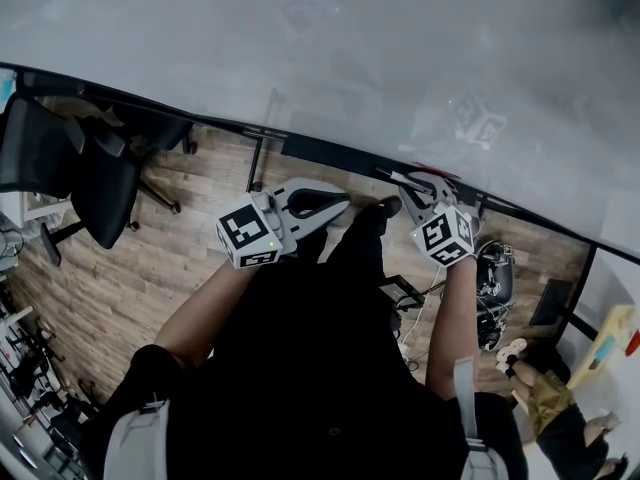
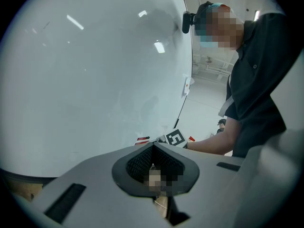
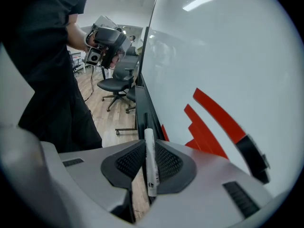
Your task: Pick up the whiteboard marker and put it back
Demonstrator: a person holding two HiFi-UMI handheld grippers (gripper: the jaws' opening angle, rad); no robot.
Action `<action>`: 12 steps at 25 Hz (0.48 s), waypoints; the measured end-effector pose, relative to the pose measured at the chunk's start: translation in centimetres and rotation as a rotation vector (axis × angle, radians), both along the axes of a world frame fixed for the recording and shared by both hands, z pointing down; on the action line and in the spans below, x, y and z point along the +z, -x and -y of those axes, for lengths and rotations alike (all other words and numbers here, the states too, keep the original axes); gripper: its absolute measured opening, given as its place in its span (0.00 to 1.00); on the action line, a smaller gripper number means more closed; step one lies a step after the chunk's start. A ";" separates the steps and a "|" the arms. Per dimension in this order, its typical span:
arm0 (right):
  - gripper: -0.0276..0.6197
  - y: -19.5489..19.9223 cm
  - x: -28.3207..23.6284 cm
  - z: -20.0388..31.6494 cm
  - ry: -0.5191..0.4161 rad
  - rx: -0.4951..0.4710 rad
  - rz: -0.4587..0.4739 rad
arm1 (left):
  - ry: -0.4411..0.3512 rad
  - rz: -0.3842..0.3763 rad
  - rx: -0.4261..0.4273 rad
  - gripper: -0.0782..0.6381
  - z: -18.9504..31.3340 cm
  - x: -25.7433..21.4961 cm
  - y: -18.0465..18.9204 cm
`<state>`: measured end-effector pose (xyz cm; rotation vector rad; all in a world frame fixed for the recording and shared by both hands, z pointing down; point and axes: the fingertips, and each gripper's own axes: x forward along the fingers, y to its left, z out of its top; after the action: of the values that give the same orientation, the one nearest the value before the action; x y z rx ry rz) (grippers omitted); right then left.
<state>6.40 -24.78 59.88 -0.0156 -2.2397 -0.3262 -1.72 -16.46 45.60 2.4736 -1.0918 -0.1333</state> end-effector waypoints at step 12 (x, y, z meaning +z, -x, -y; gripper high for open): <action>0.16 -0.3 0.7 0.1 0.042 0.050 0.005 | 0.000 0.005 0.009 0.13 0.2 0.0 0.1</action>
<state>6.69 -24.88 60.56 0.0187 -2.2475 -0.2520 -1.84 -16.62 45.61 2.4794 -1.0831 -0.1249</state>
